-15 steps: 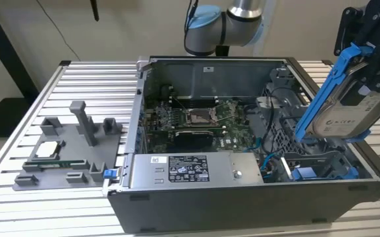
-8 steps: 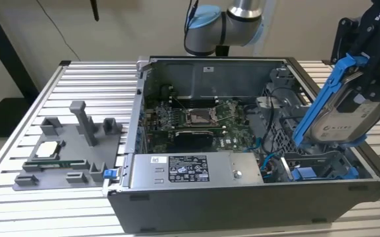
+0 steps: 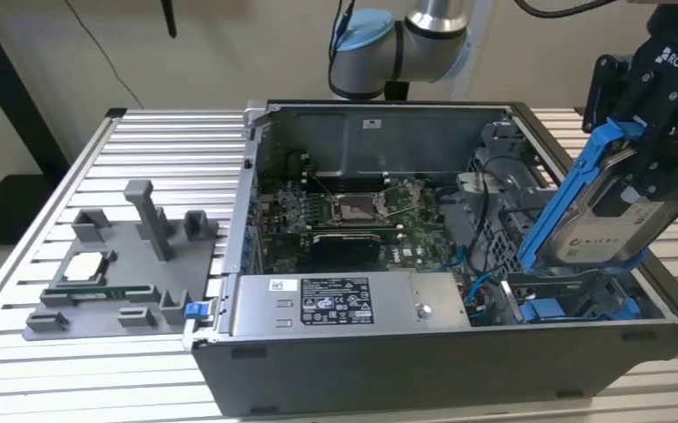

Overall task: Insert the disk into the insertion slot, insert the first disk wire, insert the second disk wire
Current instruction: 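Insert the disk into the insertion slot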

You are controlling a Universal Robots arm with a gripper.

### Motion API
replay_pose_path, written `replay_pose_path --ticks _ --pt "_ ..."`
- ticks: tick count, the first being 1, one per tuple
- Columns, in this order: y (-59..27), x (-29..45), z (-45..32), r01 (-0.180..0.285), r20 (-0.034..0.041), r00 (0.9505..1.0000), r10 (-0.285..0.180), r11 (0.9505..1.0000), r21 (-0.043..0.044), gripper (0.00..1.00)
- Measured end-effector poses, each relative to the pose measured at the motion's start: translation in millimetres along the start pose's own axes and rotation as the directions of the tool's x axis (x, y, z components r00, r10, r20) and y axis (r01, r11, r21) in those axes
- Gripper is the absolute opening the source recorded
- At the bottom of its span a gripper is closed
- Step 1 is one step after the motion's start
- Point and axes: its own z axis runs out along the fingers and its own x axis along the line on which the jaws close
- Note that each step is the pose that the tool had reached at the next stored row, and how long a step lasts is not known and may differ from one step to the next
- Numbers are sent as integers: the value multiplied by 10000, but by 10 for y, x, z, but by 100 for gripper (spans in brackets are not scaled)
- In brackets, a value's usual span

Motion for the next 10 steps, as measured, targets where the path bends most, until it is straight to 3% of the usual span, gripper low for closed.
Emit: replay_pose_path --ticks 10 --pt "-17 27 172 121 -6 9999 -121 9999 0 0"
